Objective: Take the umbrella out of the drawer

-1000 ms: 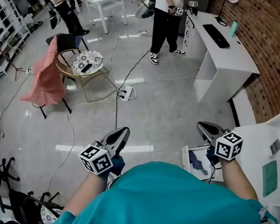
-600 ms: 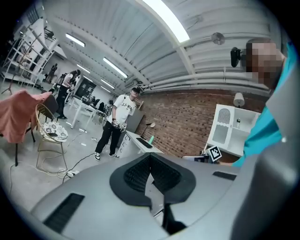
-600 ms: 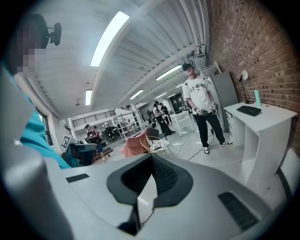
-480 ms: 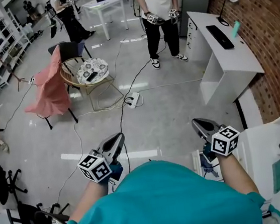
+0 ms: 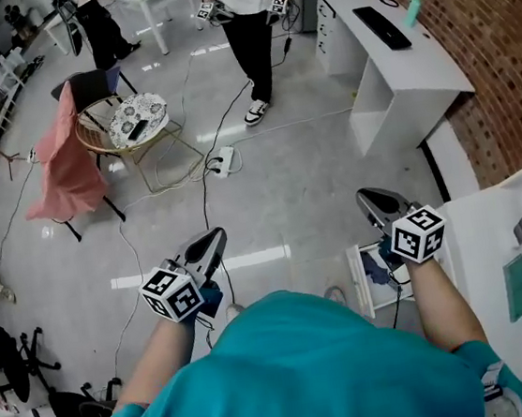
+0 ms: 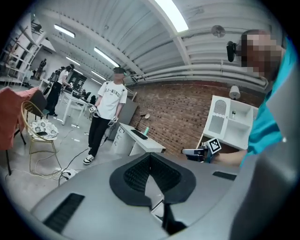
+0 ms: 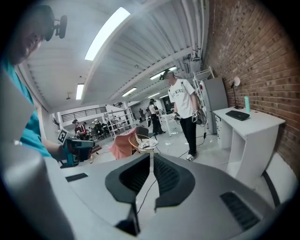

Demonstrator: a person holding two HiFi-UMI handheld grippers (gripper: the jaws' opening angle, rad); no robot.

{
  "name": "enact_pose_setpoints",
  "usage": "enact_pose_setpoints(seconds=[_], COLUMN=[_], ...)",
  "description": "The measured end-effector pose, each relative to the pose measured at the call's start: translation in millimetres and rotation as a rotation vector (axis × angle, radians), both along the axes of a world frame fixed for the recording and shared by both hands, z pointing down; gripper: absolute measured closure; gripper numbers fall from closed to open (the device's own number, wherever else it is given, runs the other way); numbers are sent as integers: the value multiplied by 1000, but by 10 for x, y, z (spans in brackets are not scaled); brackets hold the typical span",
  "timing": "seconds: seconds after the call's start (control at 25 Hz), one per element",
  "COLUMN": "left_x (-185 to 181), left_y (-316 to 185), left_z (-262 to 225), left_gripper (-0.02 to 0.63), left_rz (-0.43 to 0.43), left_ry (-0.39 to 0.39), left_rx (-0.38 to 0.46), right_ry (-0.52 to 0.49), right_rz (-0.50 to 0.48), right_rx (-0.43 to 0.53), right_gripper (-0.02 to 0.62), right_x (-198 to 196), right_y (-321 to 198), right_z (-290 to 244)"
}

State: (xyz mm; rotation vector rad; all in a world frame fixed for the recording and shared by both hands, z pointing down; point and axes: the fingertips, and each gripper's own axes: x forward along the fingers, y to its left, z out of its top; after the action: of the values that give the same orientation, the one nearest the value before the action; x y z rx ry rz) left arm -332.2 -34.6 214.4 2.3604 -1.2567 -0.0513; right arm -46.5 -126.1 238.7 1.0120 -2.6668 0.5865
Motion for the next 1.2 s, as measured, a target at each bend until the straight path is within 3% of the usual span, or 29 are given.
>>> enact_pose_setpoints(seconds=[0.28,0.56,0.84,1.04,1.2], left_x=[1153,2523,3640,4220,4514], left_y=[-477,-622,-594,-495,-452], left_z=[613,1860,3376,4401,5064], left_gripper=[594,594,593,594,594], left_rz=[204,414,532,577,619], left_ry=[-68,-123,-200,-214,-237], left_rx=[-108,-283,-434,-550,-593], right_ry=[88,235,415,577,730], right_rz=[164,266,197,33,-123], right_rx=[-109,-284,-465,-546,-543], right_gripper=[466,414,371,350,333], right_x=[1195,2416,3112,3279,3326], right_y=[-153,246,722,1058,1138], right_z=[1037,2693,4641,5946,6854])
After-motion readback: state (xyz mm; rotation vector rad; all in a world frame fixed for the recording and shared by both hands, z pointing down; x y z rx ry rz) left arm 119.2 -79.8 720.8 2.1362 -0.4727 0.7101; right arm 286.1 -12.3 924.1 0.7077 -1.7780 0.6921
